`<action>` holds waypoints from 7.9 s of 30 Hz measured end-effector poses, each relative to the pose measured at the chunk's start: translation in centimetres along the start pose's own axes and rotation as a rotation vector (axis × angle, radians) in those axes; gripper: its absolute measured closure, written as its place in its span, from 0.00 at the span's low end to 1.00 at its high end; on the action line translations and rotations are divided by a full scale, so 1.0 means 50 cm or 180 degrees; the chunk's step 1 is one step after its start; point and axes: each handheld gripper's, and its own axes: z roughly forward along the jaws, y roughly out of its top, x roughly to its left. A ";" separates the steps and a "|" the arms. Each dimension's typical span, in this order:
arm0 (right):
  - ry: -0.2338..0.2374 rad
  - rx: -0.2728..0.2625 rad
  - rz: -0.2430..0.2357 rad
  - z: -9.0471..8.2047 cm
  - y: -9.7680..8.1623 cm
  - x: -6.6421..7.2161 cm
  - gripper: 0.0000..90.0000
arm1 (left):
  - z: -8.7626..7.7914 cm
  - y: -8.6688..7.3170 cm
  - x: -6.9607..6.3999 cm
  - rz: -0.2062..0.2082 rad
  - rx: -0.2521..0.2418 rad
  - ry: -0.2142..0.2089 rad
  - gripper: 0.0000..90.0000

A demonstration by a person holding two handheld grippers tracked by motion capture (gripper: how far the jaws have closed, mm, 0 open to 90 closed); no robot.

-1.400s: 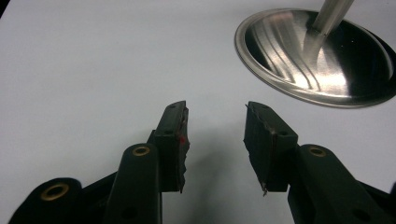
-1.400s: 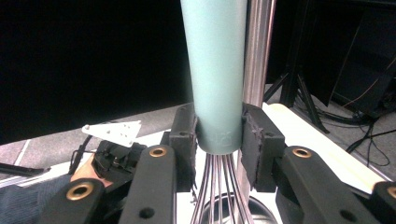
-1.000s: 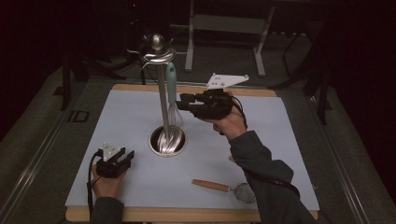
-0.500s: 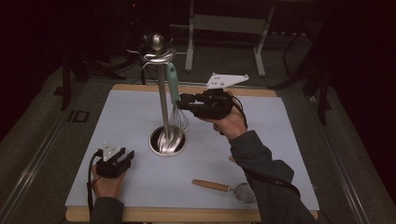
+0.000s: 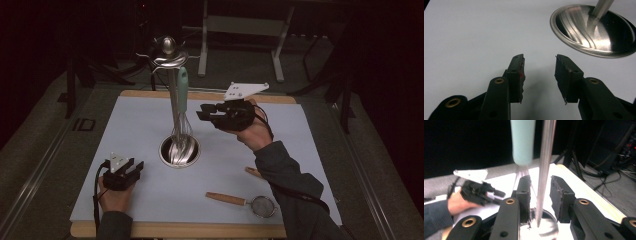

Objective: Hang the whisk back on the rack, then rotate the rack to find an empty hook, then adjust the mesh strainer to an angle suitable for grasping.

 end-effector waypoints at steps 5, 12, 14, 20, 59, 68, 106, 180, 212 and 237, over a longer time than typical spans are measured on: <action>-0.0226 0.0395 -0.0031 -0.006 -0.029 -0.015 0.75 | -0.002 -0.001 0.001 -0.0027 -0.0045 0.0022 0.68; -0.0399 0.0726 -0.0092 -0.006 -0.078 -0.031 0.72 | -0.015 0.000 0.003 -0.0119 -0.0231 -0.0008 0.73; -0.0471 0.0862 -0.0145 -0.007 -0.094 -0.037 0.71 | -0.025 0.004 0.003 -0.0165 -0.0346 -0.0045 0.76; -0.0578 0.1163 -0.0125 -0.010 -0.126 -0.050 0.67 | -0.081 0.036 -0.001 -0.0268 -0.0859 -0.0075 0.89; -0.0643 0.1620 -0.0027 -0.002 -0.228 -0.054 0.57 | -0.239 0.422 -0.180 0.0110 -0.2736 -0.0559 0.98; -0.0637 0.1610 0.0014 -0.008 -0.234 -0.056 0.56 | -0.225 0.429 -0.171 0.0077 -0.2684 -0.0501 0.98; -0.0636 0.1632 0.0062 -0.017 -0.257 -0.061 0.56 | -0.207 0.473 -0.103 0.0173 -0.2576 -0.0146 0.98; -0.0142 0.1718 0.0202 -0.037 -0.340 0.028 0.56 | -0.048 0.034 -0.009 -0.0267 -0.1348 -0.0323 0.60; 0.0276 0.2279 0.0161 -0.033 -0.417 0.078 0.75 | -0.030 -0.001 -0.007 -0.0384 -0.1131 -0.0155 0.61; -0.0305 0.2088 0.0304 -0.030 -0.385 0.019 0.67 | -0.029 -0.001 -0.007 -0.0394 -0.1143 -0.0171 0.61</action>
